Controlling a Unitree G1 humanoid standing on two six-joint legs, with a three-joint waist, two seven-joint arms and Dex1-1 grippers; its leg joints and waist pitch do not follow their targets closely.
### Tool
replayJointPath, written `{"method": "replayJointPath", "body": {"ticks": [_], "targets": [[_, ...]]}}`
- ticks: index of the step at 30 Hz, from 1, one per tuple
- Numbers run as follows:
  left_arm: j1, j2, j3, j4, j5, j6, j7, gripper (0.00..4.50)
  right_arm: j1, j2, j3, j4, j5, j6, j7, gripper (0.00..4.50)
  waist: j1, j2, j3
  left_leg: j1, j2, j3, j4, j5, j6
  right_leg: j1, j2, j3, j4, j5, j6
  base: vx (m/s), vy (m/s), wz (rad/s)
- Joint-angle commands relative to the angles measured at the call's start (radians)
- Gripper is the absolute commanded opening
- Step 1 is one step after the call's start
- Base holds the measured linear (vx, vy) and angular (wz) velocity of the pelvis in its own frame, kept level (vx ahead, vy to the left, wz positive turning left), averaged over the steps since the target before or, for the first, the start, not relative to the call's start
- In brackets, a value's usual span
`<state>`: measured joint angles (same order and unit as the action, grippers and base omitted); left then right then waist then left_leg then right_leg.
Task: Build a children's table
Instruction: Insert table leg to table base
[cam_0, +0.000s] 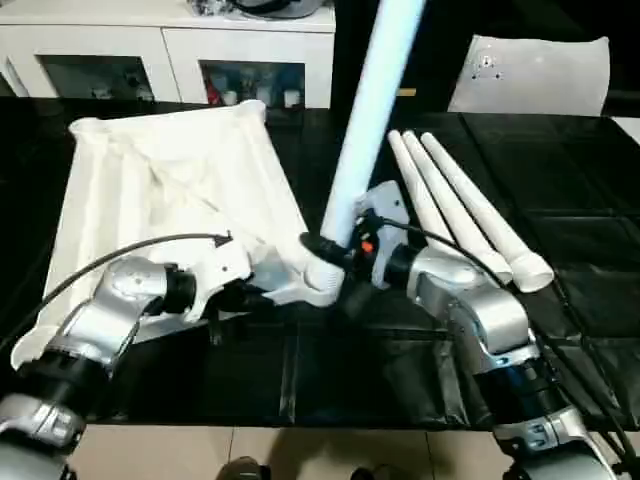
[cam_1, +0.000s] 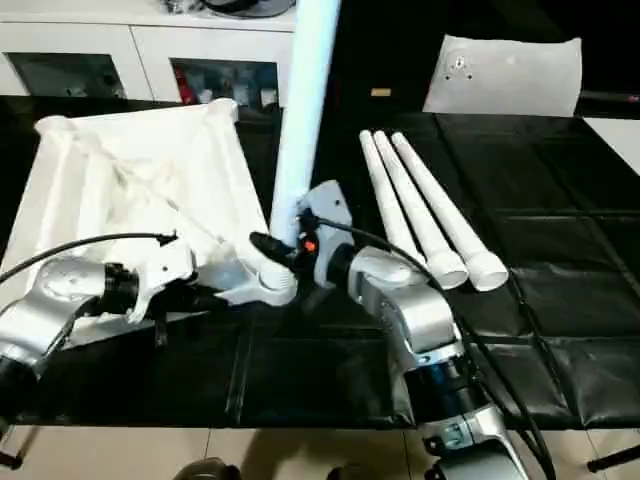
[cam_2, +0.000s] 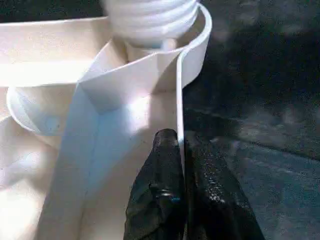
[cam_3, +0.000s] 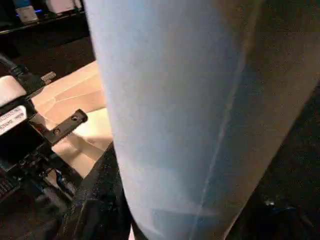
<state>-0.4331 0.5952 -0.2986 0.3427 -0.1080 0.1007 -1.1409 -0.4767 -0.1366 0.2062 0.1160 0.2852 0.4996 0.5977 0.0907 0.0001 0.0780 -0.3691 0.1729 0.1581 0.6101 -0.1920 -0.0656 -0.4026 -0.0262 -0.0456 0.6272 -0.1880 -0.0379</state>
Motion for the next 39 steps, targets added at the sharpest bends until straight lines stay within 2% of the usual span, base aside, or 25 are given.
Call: {"method": "replayJointPath", "body": {"ticks": [1, 2, 4, 6, 7, 8, 10, 11, 12, 15, 16, 17, 19, 21, 23, 24, 27, 28, 30, 31, 36, 39], "targets": [[-0.006, -0.015, 0.025, -0.047, -0.037, -0.023, 0.023, 0.00, 0.014, 0.001, 0.004, -0.035, -0.004, -0.005, -0.003, 1.89, -0.002, 0.006, -0.080, 0.012, 0.055, -0.011, -0.073, -0.116, -0.011, 0.051, -0.112, 0.061, -0.071, -0.186, -0.160, 0.000, 0.000, 0.00], [0.000, -0.026, 0.038, -0.043, -0.028, -0.019, 0.056, 0.00, 0.031, 0.007, 0.005, -0.039, -0.006, -0.010, -0.007, 1.89, -0.002, 0.001, -0.080, 0.011, 0.055, -0.011, -0.074, -0.118, -0.013, 0.054, -0.112, 0.061, -0.070, -0.189, -0.155, 0.000, 0.000, 0.00], [0.002, -0.031, 0.045, -0.033, -0.029, -0.011, 0.050, 0.00, 0.043, 0.006, 0.010, -0.032, -0.020, -0.030, -0.014, 1.89, -0.002, -0.001, -0.078, 0.009, 0.053, -0.012, -0.075, -0.129, -0.017, 0.054, -0.114, 0.061, -0.074, -0.222, -0.141, 0.000, 0.000, 0.00], [0.010, -0.028, 0.049, -0.041, -0.034, 0.003, 0.037, 0.45, 0.047, 0.007, 0.012, -0.028, -0.025, -0.036, -0.019, 1.89, -0.002, 0.000, -0.078, 0.009, 0.052, -0.012, -0.074, -0.129, -0.018, 0.055, -0.115, 0.061, -0.076, -0.240, -0.136, 0.000, 0.000, 0.00], [0.012, -0.030, 0.056, -0.043, -0.036, 0.004, 0.046, 0.56, 0.048, 0.007, 0.009, -0.029, -0.023, -0.036, -0.019, 1.89, -0.003, -0.002, -0.077, 0.010, 0.051, -0.011, -0.074, -0.132, -0.019, 0.052, -0.115, 0.062, -0.077, -0.258, -0.134, 0.000, 0.000, 0.00], [0.013, -0.031, 0.058, -0.044, -0.036, 0.004, 0.048, 0.59, 0.048, 0.007, 0.008, -0.030, -0.023, -0.036, -0.019, 1.89, -0.001, 0.001, -0.078, 0.011, 0.052, -0.011, -0.073, -0.135, -0.019, 0.052, -0.117, 0.062, -0.080, -0.268, -0.136, 0.000, 0.000, 0.00], [0.018, -0.030, 0.058, -0.049, -0.030, 0.009, 0.055, 0.79, 0.051, 0.006, 0.008, -0.030, -0.023, -0.036, -0.015, 1.89, -0.002, 0.002, -0.077, 0.011, 0.054, -0.012, -0.074, -0.137, -0.020, 0.051, -0.115, 0.062, -0.079, -0.264, -0.137, 0.000, 0.000, 0.00], [0.018, -0.026, 0.049, -0.047, -0.010, 0.007, 0.066, 0.91, 0.050, 0.004, 0.009, -0.031, -0.024, -0.034, -0.011, 1.89, -0.004, -0.004, -0.078, 0.011, 0.054, -0.012, -0.076, -0.144, -0.021, 0.051, -0.112, 0.061, -0.077, -0.254, -0.133, 0.000, 0.000, 0.00], [0.022, -0.024, 0.047, -0.046, -0.006, 0.008, 0.068, 0.98, 0.054, 0.005, 0.010, -0.034, -0.026, -0.033, -0.011, 1.89, -0.004, 0.000, -0.078, 0.011, 0.053, -0.013, -0.076, -0.150, -0.021, 0.051, -0.112, 0.060, -0.079, -0.255, -0.132, 0.000, 0.000, 0.00], [0.024, -0.026, 0.053, -0.038, -0.004, 0.005, 0.073, 1.20, 0.053, 0.007, 0.006, -0.041, -0.025, -0.032, -0.011, 1.89, -0.004, -0.001, -0.080, 0.013, 0.054, -0.013, -0.076, -0.151, -0.024, 0.050, -0.111, 0.061, -0.077, -0.241, -0.133, 0.000, 0.000, 0.00], [0.024, -0.024, 0.050, -0.037, 0.000, 0.015, 0.068, 1.20, 0.050, 0.005, 0.002, -0.041, -0.026, -0.033, -0.011, 1.89, -0.005, -0.007, -0.080, 0.013, 0.054, -0.012, -0.076, -0.147, -0.022, 0.051, -0.111, 0.061, -0.077, -0.232, -0.135, 0.000, 0.000, 0.00], [0.025, -0.021, 0.048, -0.036, 0.004, 0.015, 0.063, 1.20, 0.047, 0.004, 0.000, -0.040, -0.026, -0.033, -0.011, 1.89, -0.002, 0.000, -0.080, 0.013, 0.053, -0.014, -0.076, -0.146, -0.023, 0.051, -0.113, 0.061, -0.075, -0.232, -0.137, 0.000, 0.000, 0.00], [0.028, -0.012, 0.040, -0.035, 0.011, 0.018, 0.050, 0.84, 0.042, 0.002, 0.000, -0.040, -0.029, -0.036, -0.010, 1.89, -0.005, -0.007, -0.080, 0.013, 0.054, -0.012, -0.076, -0.149, -0.023, 0.051, -0.111, 0.061, -0.077, -0.234, -0.135, 0.000, 0.000, 0.00], [0.031, 0.000, 0.030, -0.035, 0.026, 0.017, 0.045, 0.86, 0.038, 0.003, -0.002, -0.041, -0.026, -0.033, -0.009, 1.89, -0.004, -0.001, -0.080, 0.014, 0.054, -0.014, -0.077, -0.151, -0.024, 0.050, -0.111, 0.061, -0.076, -0.231, -0.135, 0.000, 0.000, 0.00], [0.035, 0.011, 0.020, -0.038, 0.033, 0.033, 0.037, 0.52, 0.036, 0.002, -0.004, -0.043, -0.025, -0.031, -0.008, 1.89, -0.004, -0.004, -0.079, 0.015, 0.054, -0.013, -0.078, -0.161, -0.027, 0.049, -0.111, 0.061, -0.076, -0.245, -0.134, 0.000, 0.000, 0.00], [0.034, 0.013, 0.018, -0.040, 0.037, 0.038, 0.039, 0.42, 0.035, 0.003, -0.007, -0.042, -0.022, -0.029, -0.007, 1.89, -0.003, 0.000, -0.079, 0.016, 0.054, -0.014, -0.077, -0.163, -0.028, 0.049, -0.113, 0.061, -0.077, -0.247, -0.134, 0.000, 0.000, 0.00], [0.030, 0.011, 0.017, -0.030, 0.049, 0.039, 0.048, 0.39, 0.037, 0.001, -0.006, -0.034, -0.027, -0.036, -0.008, 1.89, -0.003, -0.002, -0.079, 0.015, 0.054, -0.014, -0.077, -0.167, -0.030, 0.050, -0.112, 0.062, -0.078, -0.246, -0.138, 0.000, 0.000, 0.00], [0.026, 0.007, 0.019, -0.022, 0.051, 0.038, 0.051, 0.20, 0.039, 0.000, -0.006, -0.033, -0.029, -0.039, -0.009, 1.89, -0.003, -0.002, -0.079, 0.015, 0.054, -0.014, -0.078, -0.165, -0.031, 0.050, -0.112, 0.061, -0.077, -0.244, -0.138, 0.000, 0.000, 0.00], [0.022, 0.001, 0.023, -0.017, 0.046, 0.036, 0.047, 0.20, 0.040, 0.004, -0.012, -0.037, -0.025, -0.036, -0.015, 1.89, -0.003, -0.001, -0.079, 0.016, 0.054, -0.015, -0.078, -0.173, -0.032, 0.050, -0.112, 0.061, -0.079, -0.249, -0.138, 0.000, 0.000, 0.00], [0.017, -0.005, 0.026, -0.018, 0.039, 0.039, 0.044, 0.02, 0.040, 0.004, -0.016, -0.038, -0.022, -0.033, -0.017, 1.89, -0.003, -0.002, -0.079, 0.016, 0.054, -0.014, -0.078, -0.175, -0.033, 0.050, -0.112, 0.061, -0.079, -0.253, -0.138, 0.000, 0.000, 0.00], [0.008, -0.008, 0.015, -0.008, 0.037, 0.026, 0.023, 0.00, 0.036, -0.008, -0.018, -0.026, -0.032, -0.032, -0.018, 1.89, -0.002, 0.000, -0.081, 0.015, 0.053, -0.014, -0.076, -0.156, -0.031, 0.052, -0.112, 0.062, -0.076, -0.226, -0.142, 0.000, 0.000, 0.00], [0.004, -0.014, 0.014, -0.005, 0.030, 0.008, 0.003, 0.00, 0.032, -0.016, -0.017, -0.019, -0.039, -0.027, -0.018, 1.89, -0.002, -0.002, -0.081, 0.014, 0.053, -0.014, -0.076, -0.153, -0.029, 0.053, -0.112, 0.061, -0.075, -0.217, -0.145, 0.000, 0.000, 0.00]]}}
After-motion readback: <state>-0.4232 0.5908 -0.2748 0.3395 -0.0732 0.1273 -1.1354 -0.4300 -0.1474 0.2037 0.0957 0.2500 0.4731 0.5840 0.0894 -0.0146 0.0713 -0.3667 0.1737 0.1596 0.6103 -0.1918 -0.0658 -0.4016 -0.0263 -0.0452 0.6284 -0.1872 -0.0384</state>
